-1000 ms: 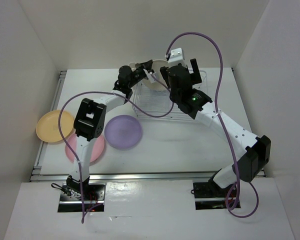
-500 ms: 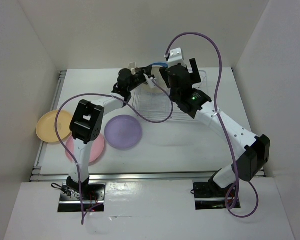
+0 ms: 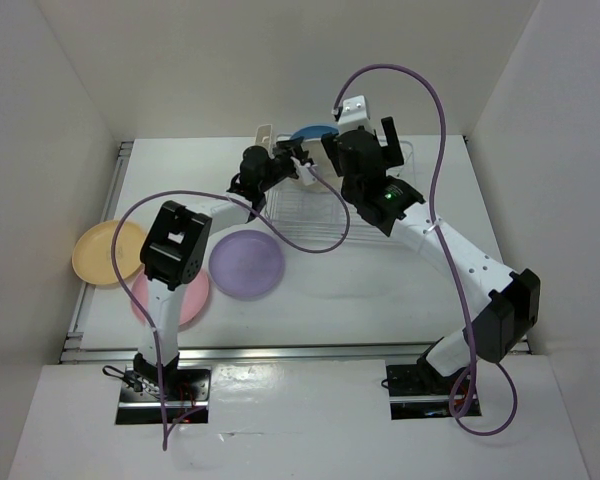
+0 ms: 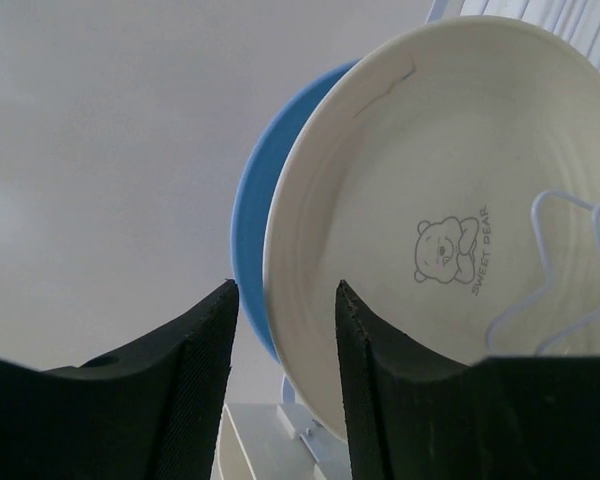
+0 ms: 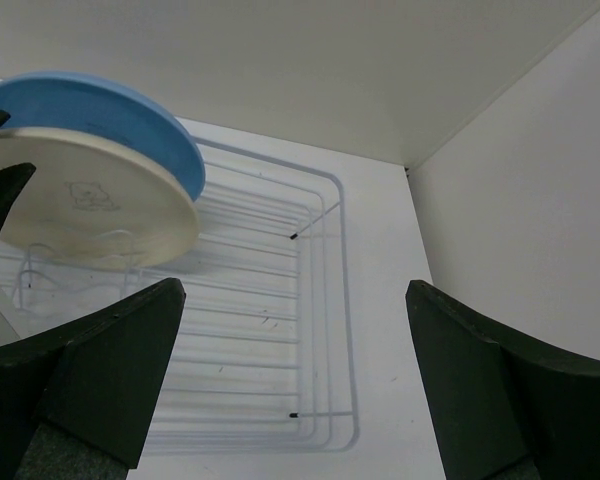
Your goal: Load the plates into the dish rack
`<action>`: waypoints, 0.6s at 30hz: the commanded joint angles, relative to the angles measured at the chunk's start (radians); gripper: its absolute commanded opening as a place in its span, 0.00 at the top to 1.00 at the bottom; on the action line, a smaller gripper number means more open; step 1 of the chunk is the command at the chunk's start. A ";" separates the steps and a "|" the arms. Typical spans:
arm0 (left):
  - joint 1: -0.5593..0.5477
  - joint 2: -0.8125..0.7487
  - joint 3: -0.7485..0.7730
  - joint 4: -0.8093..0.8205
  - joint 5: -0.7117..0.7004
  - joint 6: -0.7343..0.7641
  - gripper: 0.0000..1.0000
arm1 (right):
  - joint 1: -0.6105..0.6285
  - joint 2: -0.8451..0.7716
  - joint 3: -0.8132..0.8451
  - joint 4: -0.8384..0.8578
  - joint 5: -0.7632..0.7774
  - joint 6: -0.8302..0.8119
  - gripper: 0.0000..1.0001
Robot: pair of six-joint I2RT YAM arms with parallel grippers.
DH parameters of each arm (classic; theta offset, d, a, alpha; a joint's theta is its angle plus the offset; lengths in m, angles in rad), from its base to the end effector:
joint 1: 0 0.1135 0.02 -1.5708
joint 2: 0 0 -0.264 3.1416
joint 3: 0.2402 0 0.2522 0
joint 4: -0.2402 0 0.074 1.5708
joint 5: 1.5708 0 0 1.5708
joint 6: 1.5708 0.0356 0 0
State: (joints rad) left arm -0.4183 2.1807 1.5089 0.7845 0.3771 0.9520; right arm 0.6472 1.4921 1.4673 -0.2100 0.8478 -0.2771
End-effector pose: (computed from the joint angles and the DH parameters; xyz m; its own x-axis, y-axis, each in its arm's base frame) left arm 0.4577 -0.2178 0.2364 0.6396 0.5445 -0.5426 0.3293 0.4438 0.8334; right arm 0.2877 0.1840 0.4079 -0.2285 -0.3996 -0.8877 0.1251 0.8923 -0.4338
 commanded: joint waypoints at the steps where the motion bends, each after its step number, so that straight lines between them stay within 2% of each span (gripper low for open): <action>1: -0.005 -0.065 -0.006 0.047 -0.045 -0.096 0.49 | -0.008 -0.009 0.004 0.027 -0.021 0.012 0.00; 2: -0.005 -0.081 -0.006 0.068 -0.079 -0.134 0.46 | -0.008 -0.009 0.004 0.037 -0.021 0.012 0.00; 5: -0.037 -0.163 0.000 0.056 -0.327 -0.199 0.26 | -0.008 -0.018 -0.028 0.064 -0.061 0.012 0.00; 6: -0.066 -0.186 0.017 0.023 -0.478 -0.199 0.23 | -0.008 -0.018 -0.038 0.075 -0.070 0.012 0.00; 7: -0.082 -0.238 0.042 -0.093 -0.550 -0.190 0.16 | -0.008 -0.018 -0.047 0.095 -0.084 0.012 0.00; 9: -0.093 -0.280 0.158 -0.289 -0.680 -0.235 0.14 | -0.008 -0.007 -0.061 0.112 -0.084 0.012 0.00; 10: -0.093 -0.297 0.204 -0.400 -0.701 -0.348 0.14 | -0.008 -0.007 -0.070 0.125 -0.084 0.012 0.00; 11: -0.093 -0.327 0.264 -0.577 -0.711 -0.424 0.14 | -0.008 -0.007 -0.070 0.126 -0.084 0.012 0.00; 14: -0.025 -0.386 0.225 -0.726 -0.766 -0.732 0.12 | -0.008 -0.007 -0.105 0.149 -0.093 0.000 0.00; 15: -0.007 -0.407 0.224 -0.860 -0.799 -0.816 0.12 | -0.017 -0.021 -0.114 0.149 -0.093 -0.001 0.00; 16: 0.043 -0.407 0.224 -0.949 -0.843 -0.986 0.12 | -0.017 -0.033 -0.125 0.162 -0.093 -0.011 0.00; 17: 0.071 -0.407 0.234 -1.040 -0.874 -1.062 0.12 | -0.017 -0.033 -0.143 0.173 -0.093 -0.011 0.00; 18: 0.102 -0.407 0.243 -1.208 -0.903 -1.128 0.12 | -0.017 -0.045 -0.153 0.173 -0.093 -0.022 0.00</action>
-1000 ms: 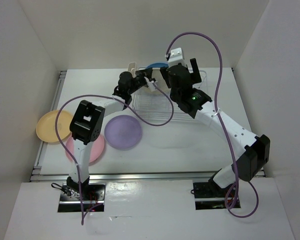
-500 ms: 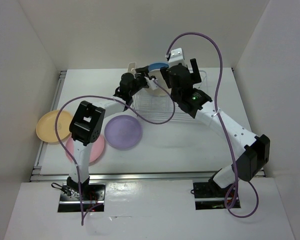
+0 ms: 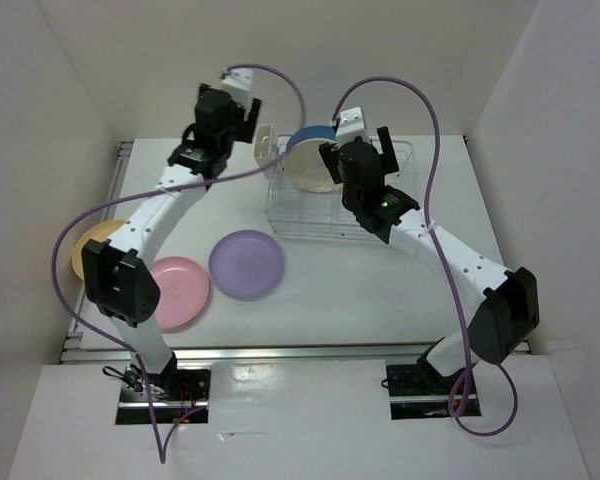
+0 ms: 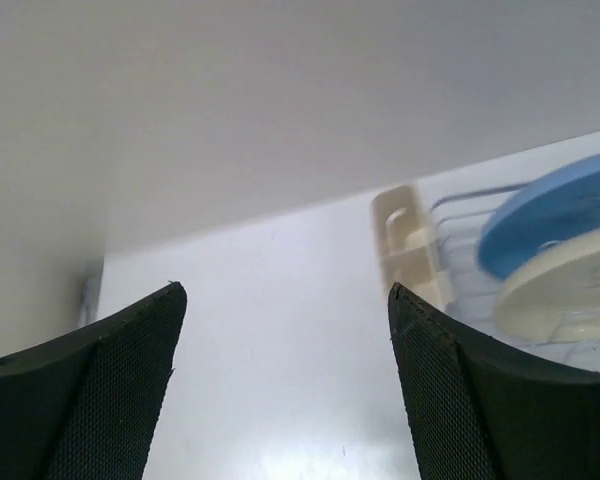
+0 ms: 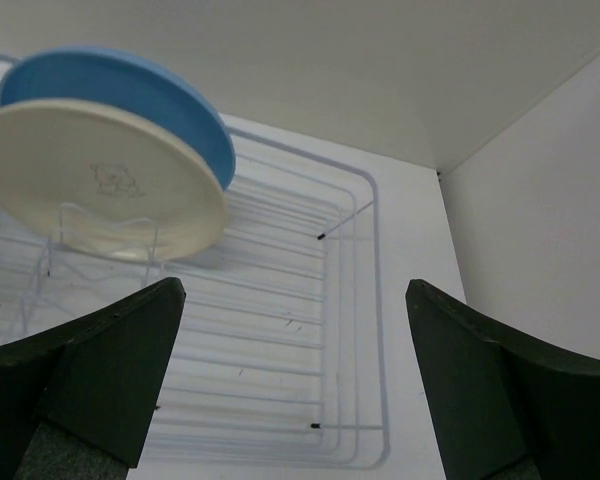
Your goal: Load the plates into the dish rack
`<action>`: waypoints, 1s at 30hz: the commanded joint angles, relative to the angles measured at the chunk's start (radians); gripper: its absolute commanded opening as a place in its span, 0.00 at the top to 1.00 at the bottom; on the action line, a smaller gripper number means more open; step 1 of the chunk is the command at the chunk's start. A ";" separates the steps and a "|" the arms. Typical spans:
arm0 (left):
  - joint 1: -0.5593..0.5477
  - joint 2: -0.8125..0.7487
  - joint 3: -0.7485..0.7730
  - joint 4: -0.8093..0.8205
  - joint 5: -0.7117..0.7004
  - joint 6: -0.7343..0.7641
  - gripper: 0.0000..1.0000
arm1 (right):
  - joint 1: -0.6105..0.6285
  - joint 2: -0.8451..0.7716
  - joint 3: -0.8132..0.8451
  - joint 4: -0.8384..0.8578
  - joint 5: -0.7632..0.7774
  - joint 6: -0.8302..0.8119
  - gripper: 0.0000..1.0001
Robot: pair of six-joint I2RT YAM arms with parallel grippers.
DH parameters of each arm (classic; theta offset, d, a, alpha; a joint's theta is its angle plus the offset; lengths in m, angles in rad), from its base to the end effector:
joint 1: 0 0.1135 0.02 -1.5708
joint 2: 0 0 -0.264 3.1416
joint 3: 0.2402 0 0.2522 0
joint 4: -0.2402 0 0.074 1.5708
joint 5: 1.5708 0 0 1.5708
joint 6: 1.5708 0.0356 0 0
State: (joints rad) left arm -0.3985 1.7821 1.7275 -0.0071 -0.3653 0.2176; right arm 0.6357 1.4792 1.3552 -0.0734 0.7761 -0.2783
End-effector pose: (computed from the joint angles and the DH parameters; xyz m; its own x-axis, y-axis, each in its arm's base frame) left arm 0.4015 -0.1552 0.4116 -0.0482 0.2391 -0.9698 0.0453 0.9705 0.2370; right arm 0.2915 0.1841 0.3861 -0.1872 -0.3818 -0.9051 0.0807 0.9123 -0.4015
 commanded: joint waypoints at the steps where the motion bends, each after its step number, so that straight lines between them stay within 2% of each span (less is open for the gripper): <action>1: 0.171 -0.009 0.036 -0.501 -0.135 -0.506 0.12 | -0.005 -0.042 -0.041 0.037 -0.021 -0.021 0.00; 3: 0.278 -0.009 0.031 -0.598 -0.054 -0.592 0.11 | -0.005 -0.051 -0.063 0.037 -0.021 -0.021 0.00; 4: 0.397 -0.009 0.014 -0.616 0.088 -0.621 0.11 | -0.005 -0.051 -0.064 0.037 -0.031 -0.021 0.00; 5: 0.442 -0.042 -0.005 -0.628 0.133 -0.680 0.14 | -0.005 -0.051 -0.064 0.037 -0.031 -0.021 0.00; 7: 0.551 -0.088 -0.116 -0.569 0.245 -0.716 0.15 | -0.005 -0.051 -0.073 0.037 -0.018 -0.021 0.00; 10: 0.656 -0.104 -0.177 -0.589 0.250 -0.770 0.16 | -0.005 -0.060 -0.082 0.037 -0.009 -0.012 0.00; 14: 0.698 -0.032 -0.177 -0.706 0.161 -0.699 0.16 | -0.025 -0.080 -0.102 0.024 -0.009 0.020 0.00; 18: 0.698 0.022 -0.177 -0.726 0.170 -0.672 0.18 | -0.036 -0.102 -0.133 0.014 -0.035 0.060 0.00; 21: 0.698 0.097 -0.177 -0.752 0.123 -0.672 0.24 | -0.045 -0.102 -0.133 0.014 -0.035 0.060 0.00; 26: 0.638 0.232 -0.115 -0.832 -0.144 -0.624 0.24 | -0.045 -0.120 -0.133 0.004 -0.044 0.080 0.00; 30: 0.638 0.243 -0.115 -0.780 -0.110 -0.590 0.25 | -0.045 -0.120 -0.142 -0.005 -0.057 0.099 0.00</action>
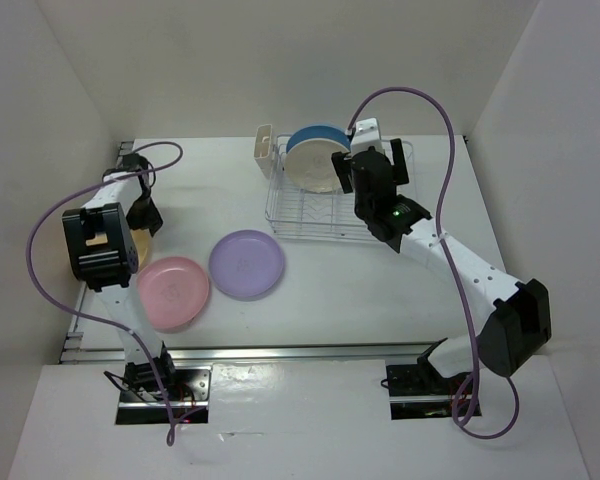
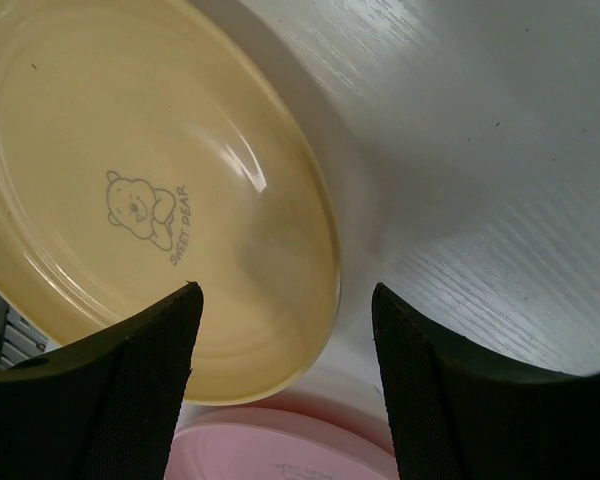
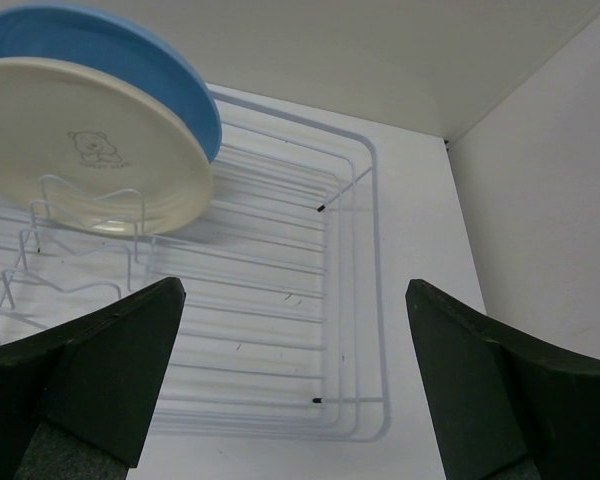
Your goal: Load the plates into the dish rack
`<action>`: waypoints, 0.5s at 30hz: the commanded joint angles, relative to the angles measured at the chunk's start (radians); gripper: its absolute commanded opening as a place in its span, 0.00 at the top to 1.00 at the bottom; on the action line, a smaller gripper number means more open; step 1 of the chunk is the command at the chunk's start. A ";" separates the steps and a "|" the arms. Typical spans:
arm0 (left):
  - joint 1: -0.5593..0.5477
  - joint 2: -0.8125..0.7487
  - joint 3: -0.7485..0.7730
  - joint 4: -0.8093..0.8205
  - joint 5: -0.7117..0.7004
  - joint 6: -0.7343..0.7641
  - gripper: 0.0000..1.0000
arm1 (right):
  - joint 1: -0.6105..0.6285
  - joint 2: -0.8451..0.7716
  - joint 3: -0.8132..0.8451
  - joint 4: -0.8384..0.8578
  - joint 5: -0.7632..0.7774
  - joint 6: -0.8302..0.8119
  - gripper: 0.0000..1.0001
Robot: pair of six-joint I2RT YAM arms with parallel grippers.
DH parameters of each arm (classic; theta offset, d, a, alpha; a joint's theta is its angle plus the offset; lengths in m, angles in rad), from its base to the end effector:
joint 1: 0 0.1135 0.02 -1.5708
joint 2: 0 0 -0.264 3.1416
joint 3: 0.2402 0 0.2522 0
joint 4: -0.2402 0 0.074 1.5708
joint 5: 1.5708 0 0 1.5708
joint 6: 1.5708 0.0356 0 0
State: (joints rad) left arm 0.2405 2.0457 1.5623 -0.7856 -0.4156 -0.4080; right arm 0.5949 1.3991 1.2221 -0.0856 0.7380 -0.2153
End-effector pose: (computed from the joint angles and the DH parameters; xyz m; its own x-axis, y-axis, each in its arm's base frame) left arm 0.4017 0.1133 0.1858 -0.7185 -0.5500 -0.4258 -0.6749 0.6991 0.2359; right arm 0.2813 0.1615 0.3635 -0.2364 -0.3508 -0.9061 0.0747 0.9232 -0.3769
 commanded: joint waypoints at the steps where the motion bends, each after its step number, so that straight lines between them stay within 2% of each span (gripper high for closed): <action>1: -0.013 -0.010 0.050 -0.001 -0.080 0.026 0.25 | -0.004 -0.040 -0.009 -0.005 -0.019 0.036 0.00; 6: -0.013 0.070 0.068 -0.001 -0.100 0.026 0.28 | -0.004 -0.031 0.002 -0.005 -0.009 0.045 0.00; 7: -0.013 0.079 0.077 -0.001 -0.089 0.026 0.32 | -0.013 -0.031 0.002 -0.005 -0.009 0.045 0.00; 8: -0.024 0.097 0.077 0.009 -0.071 0.037 0.52 | -0.014 -0.031 0.002 -0.005 -0.009 0.045 0.00; 9: -0.036 0.106 0.077 0.019 -0.039 0.037 0.58 | -0.014 -0.031 0.002 -0.005 -0.009 0.045 0.00; 15: -0.085 0.177 0.108 0.008 -0.029 0.028 0.59 | -0.014 -0.020 0.033 -0.014 -0.019 0.045 0.00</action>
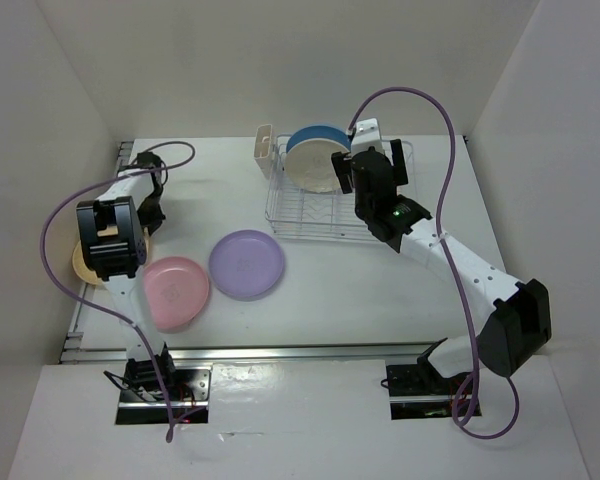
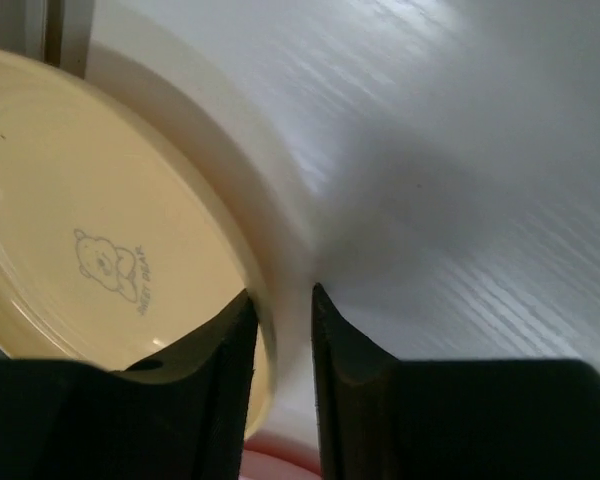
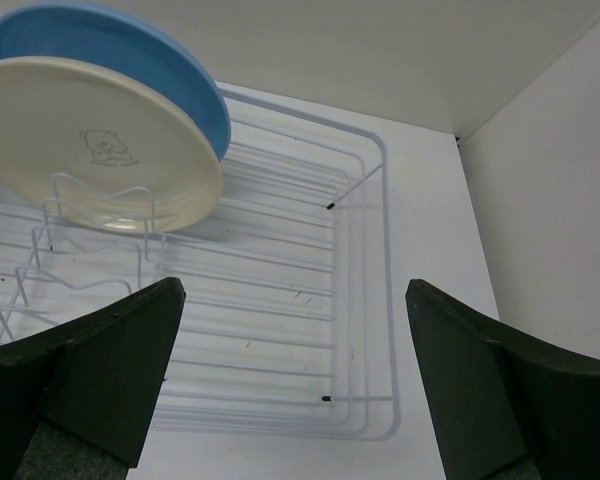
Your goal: Load the plates into the dish rack
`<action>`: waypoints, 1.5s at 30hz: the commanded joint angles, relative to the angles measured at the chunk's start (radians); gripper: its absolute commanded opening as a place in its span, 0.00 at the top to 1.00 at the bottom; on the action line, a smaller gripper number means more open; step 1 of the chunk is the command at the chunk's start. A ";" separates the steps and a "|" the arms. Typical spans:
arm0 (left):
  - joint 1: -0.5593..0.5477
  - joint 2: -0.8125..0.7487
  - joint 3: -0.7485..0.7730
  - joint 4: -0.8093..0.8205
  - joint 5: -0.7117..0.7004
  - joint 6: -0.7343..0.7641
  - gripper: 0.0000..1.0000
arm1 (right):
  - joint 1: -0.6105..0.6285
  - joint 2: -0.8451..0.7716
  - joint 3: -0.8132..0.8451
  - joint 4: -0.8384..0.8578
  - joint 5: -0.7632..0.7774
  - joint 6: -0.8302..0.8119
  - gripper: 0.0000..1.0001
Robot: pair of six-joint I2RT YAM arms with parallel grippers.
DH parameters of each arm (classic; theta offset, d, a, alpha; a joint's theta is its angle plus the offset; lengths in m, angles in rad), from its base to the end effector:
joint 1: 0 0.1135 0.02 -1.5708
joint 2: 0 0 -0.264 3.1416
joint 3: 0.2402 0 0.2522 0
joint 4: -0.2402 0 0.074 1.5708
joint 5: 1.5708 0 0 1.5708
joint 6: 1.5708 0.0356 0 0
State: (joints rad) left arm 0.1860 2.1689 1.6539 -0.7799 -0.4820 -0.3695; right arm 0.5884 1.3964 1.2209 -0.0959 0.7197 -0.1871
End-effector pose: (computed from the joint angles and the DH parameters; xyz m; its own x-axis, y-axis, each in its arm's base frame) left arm 0.4295 0.0976 0.1617 -0.7778 -0.4720 -0.4151 -0.6100 0.7260 0.3175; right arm 0.2817 0.1597 0.3628 -0.2397 -0.3281 -0.9137 0.0675 0.9333 -0.3528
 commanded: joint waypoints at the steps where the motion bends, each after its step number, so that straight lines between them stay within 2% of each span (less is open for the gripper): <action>1: -0.031 0.054 0.017 0.011 0.054 -0.011 0.70 | -0.007 -0.008 0.034 -0.004 0.000 0.017 0.00; 2: -0.031 0.054 0.017 0.022 0.072 0.001 0.77 | -0.007 -0.008 0.043 -0.013 0.000 0.017 0.00; 4: -0.031 0.054 0.017 0.031 0.155 0.001 1.00 | -0.007 -0.008 0.043 -0.013 0.000 0.017 0.00; 11: -0.083 0.009 0.108 0.087 0.397 0.004 1.00 | -0.007 0.003 0.064 -0.013 0.000 0.026 0.00; 13: -0.152 0.009 0.193 0.108 0.453 0.027 1.00 | -0.007 0.003 0.074 -0.013 0.000 0.026 0.00; 18: -0.267 0.126 0.458 0.088 0.566 0.058 1.00 | -0.007 0.012 0.094 -0.031 -0.011 0.035 0.00; 20: -0.308 0.178 0.492 0.099 0.658 0.069 1.00 | -0.007 0.012 0.094 -0.041 -0.011 0.035 0.00; 23: -0.352 0.229 0.527 0.096 0.591 0.057 1.00 | -0.007 0.003 0.103 -0.041 -0.011 0.035 0.00; 27: -0.352 0.269 0.472 0.059 0.464 0.027 1.00 | -0.007 -0.008 0.103 -0.051 0.007 0.035 0.00; 28: -0.352 0.212 0.389 0.106 0.441 0.046 1.00 | -0.007 -0.017 0.103 -0.060 0.017 0.035 0.00; 31: -0.361 0.110 0.292 0.165 0.337 0.064 1.00 | -0.007 -0.030 0.092 -0.061 0.017 0.035 0.00; 34: -0.361 0.080 0.277 0.176 0.258 0.076 1.00 | -0.007 -0.021 0.092 -0.061 0.006 0.046 0.00; 36: -0.361 0.118 0.326 0.139 0.284 0.101 1.00 | -0.007 -0.010 0.103 -0.061 -0.006 0.058 0.00; 38: -0.361 0.170 0.419 0.087 0.319 0.101 0.92 | -0.007 0.001 0.117 -0.061 -0.031 0.058 0.00; 39: -0.361 0.192 0.438 0.064 0.354 0.112 0.80 | -0.007 0.001 0.126 -0.061 -0.031 0.058 0.00; 41: -0.361 0.207 0.438 0.070 0.394 0.112 0.69 | -0.007 0.010 0.135 -0.061 -0.042 0.058 0.00; 43: -0.361 0.172 0.353 0.119 0.428 0.100 0.59 | -0.007 0.010 0.135 -0.061 -0.042 0.058 0.00; 44: -0.361 0.136 0.325 0.169 0.439 0.099 0.42 | -0.007 0.010 0.135 -0.061 -0.042 0.058 0.00; 45: -0.361 0.121 0.285 0.192 0.451 0.110 0.39 | -0.007 0.010 0.135 -0.061 -0.042 0.058 0.00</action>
State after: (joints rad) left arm -0.1711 2.3318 2.0068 -0.6312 -0.1143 -0.2466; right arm 0.5880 1.4055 1.3098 -0.1650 0.6899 -0.1455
